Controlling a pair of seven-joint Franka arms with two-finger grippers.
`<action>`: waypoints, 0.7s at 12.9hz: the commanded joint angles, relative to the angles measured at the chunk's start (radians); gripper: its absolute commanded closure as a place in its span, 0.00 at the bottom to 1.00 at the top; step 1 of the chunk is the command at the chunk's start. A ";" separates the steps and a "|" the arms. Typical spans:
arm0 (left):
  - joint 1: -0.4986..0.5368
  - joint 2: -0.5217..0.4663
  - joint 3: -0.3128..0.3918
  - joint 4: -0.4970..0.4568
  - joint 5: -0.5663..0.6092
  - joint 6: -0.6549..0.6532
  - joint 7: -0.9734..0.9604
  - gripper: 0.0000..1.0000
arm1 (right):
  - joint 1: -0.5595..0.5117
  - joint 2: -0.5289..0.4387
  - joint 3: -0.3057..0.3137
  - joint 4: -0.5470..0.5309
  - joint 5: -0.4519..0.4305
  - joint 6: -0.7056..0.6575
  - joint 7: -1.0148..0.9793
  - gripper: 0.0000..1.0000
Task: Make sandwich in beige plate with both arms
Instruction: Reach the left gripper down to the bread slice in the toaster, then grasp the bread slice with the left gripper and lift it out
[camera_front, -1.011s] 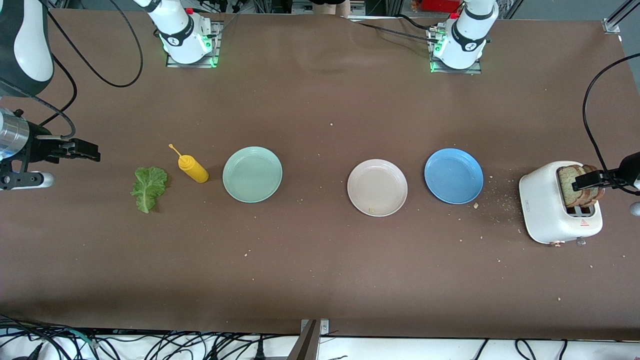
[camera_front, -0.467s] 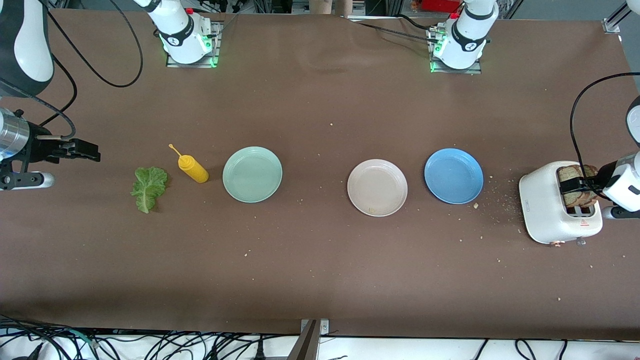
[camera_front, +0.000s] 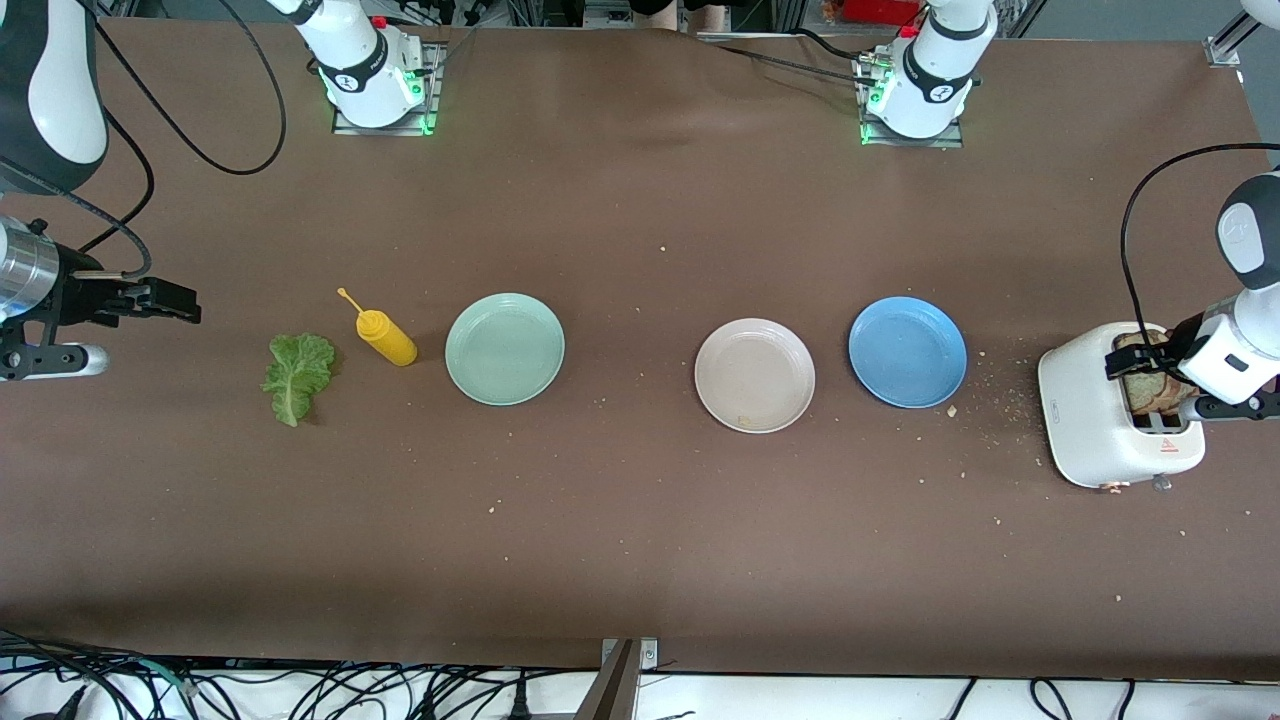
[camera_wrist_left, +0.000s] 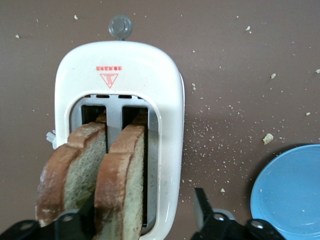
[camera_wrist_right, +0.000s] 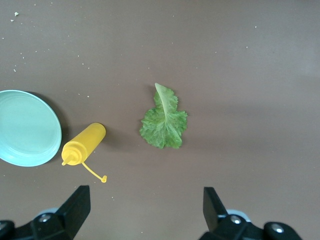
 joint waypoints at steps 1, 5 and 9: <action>0.011 -0.032 -0.009 -0.030 0.026 0.007 0.004 1.00 | 0.004 -0.007 -0.004 -0.011 -0.009 0.011 0.001 0.00; 0.011 -0.061 -0.014 0.014 0.026 -0.083 0.004 1.00 | 0.002 -0.007 -0.002 -0.011 -0.009 0.011 -0.001 0.00; 0.000 -0.081 -0.026 0.152 0.066 -0.273 0.004 1.00 | 0.002 -0.007 -0.004 -0.011 -0.009 0.011 -0.002 0.00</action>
